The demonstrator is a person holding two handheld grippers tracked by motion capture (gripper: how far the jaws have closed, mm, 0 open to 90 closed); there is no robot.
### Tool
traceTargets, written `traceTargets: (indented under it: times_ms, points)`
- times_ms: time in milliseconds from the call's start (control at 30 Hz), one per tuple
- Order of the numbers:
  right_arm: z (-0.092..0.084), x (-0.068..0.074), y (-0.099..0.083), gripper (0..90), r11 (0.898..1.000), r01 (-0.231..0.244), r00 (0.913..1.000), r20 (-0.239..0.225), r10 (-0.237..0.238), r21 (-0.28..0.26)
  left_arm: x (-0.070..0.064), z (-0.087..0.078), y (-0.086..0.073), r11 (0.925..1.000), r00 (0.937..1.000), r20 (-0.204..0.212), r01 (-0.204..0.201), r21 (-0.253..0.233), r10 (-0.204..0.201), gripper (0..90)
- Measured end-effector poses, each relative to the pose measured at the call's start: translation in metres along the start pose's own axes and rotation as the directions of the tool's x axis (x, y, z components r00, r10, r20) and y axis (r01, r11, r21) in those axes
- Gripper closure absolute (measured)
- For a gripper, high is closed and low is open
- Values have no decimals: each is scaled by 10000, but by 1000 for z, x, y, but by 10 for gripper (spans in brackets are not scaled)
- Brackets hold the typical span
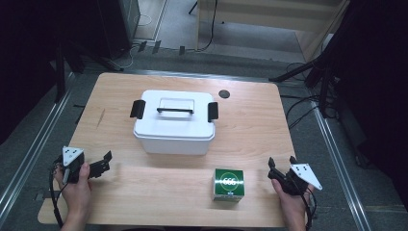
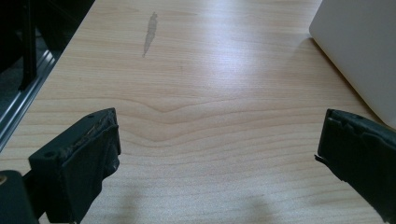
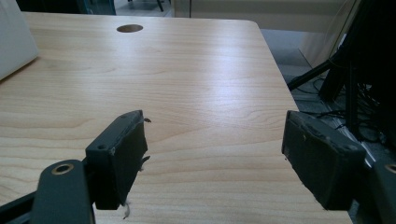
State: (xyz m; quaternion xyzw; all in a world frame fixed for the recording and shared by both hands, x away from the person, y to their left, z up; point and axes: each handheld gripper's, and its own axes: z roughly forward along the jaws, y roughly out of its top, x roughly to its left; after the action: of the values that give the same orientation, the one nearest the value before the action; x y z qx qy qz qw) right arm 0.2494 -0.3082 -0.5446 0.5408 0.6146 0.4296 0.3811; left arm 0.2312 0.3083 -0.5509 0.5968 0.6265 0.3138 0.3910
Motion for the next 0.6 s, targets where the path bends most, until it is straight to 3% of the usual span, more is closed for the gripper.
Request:
traceTargets:
  times_ms: [467,533,600]
  points:
    - [-2,8,13,265,9969,523,9986,99,-518,-591,0,-1,-1,10000,10000,76,30,-83,-29,0]
    - [-2,8,16,265,9962,546,9985,107,-540,-674,0,-1,-1,10000,10000,64,47,-84,-46,0]
    - [0,8,23,264,9970,267,9996,-5,-268,-733,1,-1,-1,9999,10000,62,69,-90,-68,0]
